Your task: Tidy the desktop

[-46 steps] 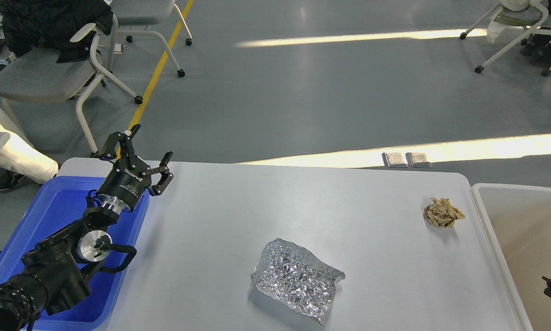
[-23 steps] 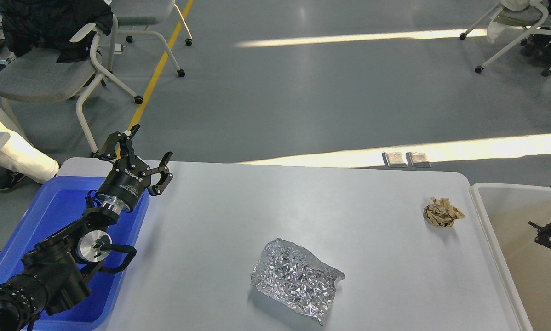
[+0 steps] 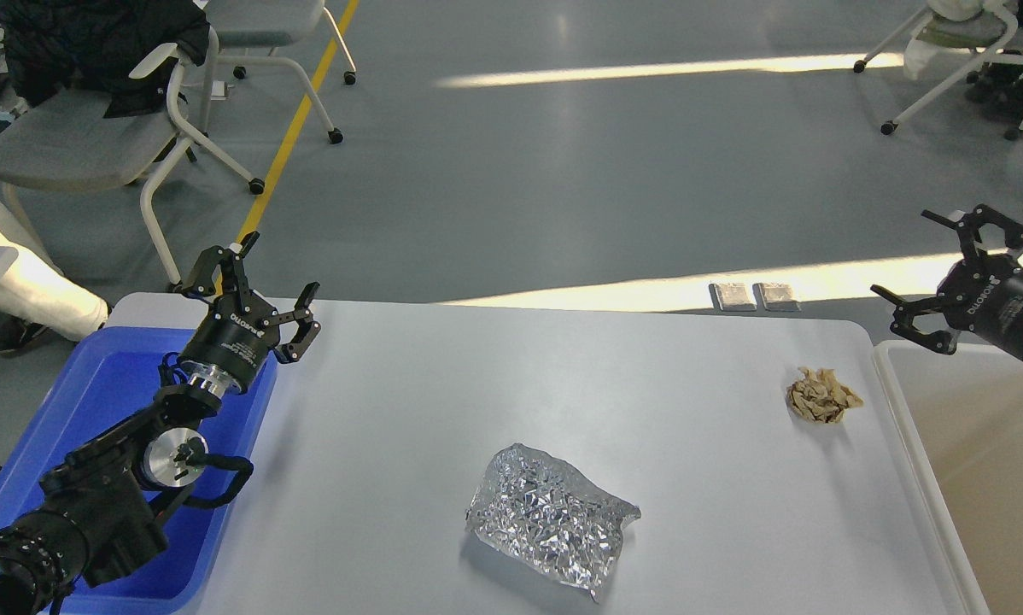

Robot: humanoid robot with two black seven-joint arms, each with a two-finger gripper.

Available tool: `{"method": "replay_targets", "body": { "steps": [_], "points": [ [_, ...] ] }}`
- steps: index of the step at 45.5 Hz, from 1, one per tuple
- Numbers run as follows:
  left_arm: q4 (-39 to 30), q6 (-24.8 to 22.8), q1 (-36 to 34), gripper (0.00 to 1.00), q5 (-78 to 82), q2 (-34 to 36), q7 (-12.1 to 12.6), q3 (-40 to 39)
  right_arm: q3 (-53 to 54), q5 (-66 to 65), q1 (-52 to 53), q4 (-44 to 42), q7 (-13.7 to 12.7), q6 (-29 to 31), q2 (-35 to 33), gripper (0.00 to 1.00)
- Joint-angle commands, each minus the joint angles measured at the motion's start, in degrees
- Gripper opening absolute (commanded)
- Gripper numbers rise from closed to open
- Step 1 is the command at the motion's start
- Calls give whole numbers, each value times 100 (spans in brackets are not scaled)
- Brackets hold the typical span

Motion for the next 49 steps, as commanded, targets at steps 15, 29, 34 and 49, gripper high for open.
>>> {"method": "replay_targets", "body": {
  "steps": [15,29,34,49],
  "points": [
    [0,6,0,100,1,0,0,0,706,46,-285,1341,26,-135,1539,100],
    [0,6,0,100,1,0,0,0,732,29,-426,445,26,-100,2523,100],
    [0,6,0,100,1,0,0,0,732,29,-531,216,26,-83,2682,100],
    [0,6,0,100,1,0,0,0,741,29,-698,242,79,137,2708,100]
  ]
}}
